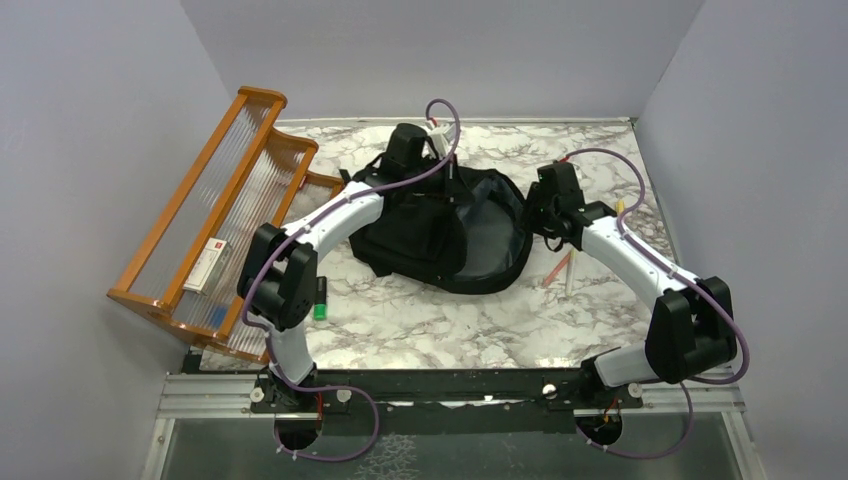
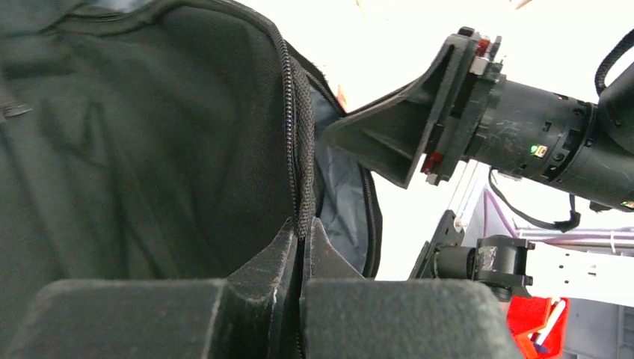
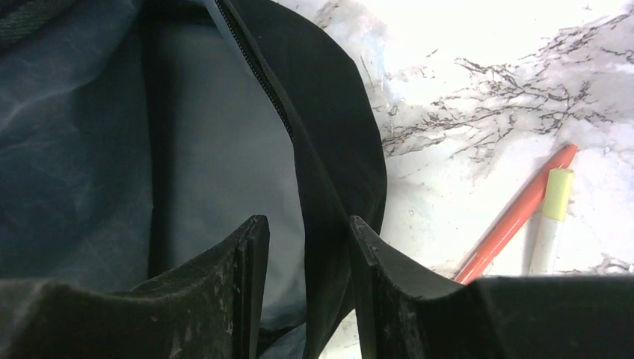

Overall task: Pack the student bag
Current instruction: Adjust the student bag at the center of the board.

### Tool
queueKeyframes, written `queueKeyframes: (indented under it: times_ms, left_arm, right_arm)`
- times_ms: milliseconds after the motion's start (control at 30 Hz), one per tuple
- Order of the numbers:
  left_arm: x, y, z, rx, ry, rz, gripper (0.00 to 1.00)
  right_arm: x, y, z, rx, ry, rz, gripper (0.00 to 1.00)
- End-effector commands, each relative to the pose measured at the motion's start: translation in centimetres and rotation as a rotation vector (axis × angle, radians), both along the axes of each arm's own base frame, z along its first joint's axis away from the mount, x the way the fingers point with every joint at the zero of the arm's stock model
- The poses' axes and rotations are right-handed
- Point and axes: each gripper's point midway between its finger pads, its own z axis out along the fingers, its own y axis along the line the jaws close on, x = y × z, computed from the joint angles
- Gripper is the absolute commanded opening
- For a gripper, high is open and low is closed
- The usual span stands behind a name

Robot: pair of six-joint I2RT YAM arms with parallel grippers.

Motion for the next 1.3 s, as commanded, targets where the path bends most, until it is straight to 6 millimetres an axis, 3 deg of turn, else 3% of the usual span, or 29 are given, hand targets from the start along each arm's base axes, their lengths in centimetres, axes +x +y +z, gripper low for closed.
queueKeyframes:
  times_ms: [0, 67, 333, 433, 600, 767, 900, 1033, 1267]
  left_arm:
    - [-1.3, -3.1, 1.6, -0.036, -0.043, -0.099, 0.0]
    - [-1.8, -4.2, 1.7, -0.041, -0.04, -0.122, 0.0]
    - [-3.9, -8.0, 1.3, -0.06, -0.029, -0.231, 0.0]
    - [-4.8, -8.8, 0.6, -0.053, -0.022, -0.259, 0.01]
    - [-5.5, -9.3, -0.9, -0.035, 0.002, -0.273, 0.22]
    - [-5.1, -8.8, -0.8, -0.013, -0.025, -0.253, 0.48]
    - [-4.0, -7.7, -0.3, -0.014, -0.044, -0.222, 0.63]
    - [-1.9, -5.1, 0.2, -0.011, -0.05, -0.148, 0.66]
    - [2.7, 4.1, -1.7, 0.142, -0.07, 0.167, 0.66]
  right_arm:
    - [-0.3, 0.0, 0.4, -0.005, 0.013, 0.018, 0.44]
    - [-0.4, -0.2, 0.5, -0.012, 0.007, 0.012, 0.4]
    - [-0.6, -1.0, 0.9, -0.025, -0.01, -0.02, 0.02]
    - [-0.6, -1.5, 1.1, -0.01, -0.021, -0.044, 0.0]
    - [-0.3, -1.5, 1.4, 0.087, -0.035, -0.043, 0.01]
    - [-0.2, -1.4, 1.0, 0.126, -0.025, -0.038, 0.0]
    - [-0.1, -1.4, 0.9, 0.13, -0.022, -0.035, 0.01]
    - [-0.2, -1.4, 0.9, 0.13, -0.024, -0.036, 0.01]
    - [-0.1, -2.3, 1.7, 0.076, -0.053, -0.037, 0.03]
